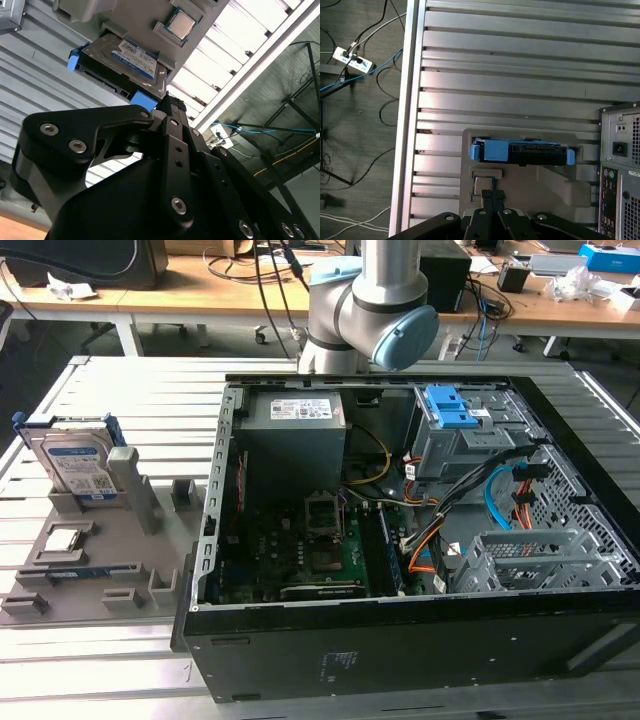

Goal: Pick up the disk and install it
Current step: 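Pick up the disk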

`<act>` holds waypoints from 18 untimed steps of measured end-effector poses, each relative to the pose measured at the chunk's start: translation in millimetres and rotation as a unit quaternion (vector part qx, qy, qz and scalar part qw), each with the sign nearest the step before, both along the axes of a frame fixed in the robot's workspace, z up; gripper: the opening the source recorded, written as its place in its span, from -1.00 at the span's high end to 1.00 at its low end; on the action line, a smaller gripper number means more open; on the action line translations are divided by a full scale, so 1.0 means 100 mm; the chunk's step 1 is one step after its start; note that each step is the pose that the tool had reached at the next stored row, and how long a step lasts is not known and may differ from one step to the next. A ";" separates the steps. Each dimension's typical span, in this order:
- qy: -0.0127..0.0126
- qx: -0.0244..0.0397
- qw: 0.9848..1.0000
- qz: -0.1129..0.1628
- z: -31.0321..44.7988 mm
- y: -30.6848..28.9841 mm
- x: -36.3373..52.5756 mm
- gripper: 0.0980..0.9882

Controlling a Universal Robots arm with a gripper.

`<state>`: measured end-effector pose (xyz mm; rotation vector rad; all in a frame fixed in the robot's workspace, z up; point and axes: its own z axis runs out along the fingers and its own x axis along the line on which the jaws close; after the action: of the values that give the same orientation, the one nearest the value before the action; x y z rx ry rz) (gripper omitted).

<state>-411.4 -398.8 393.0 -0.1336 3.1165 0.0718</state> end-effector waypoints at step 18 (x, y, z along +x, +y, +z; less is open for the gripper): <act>0.000 0.000 0.986 0.167 0.000 0.000 0.000 0.98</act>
<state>-411.4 -398.8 393.0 -0.6550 3.0579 0.0766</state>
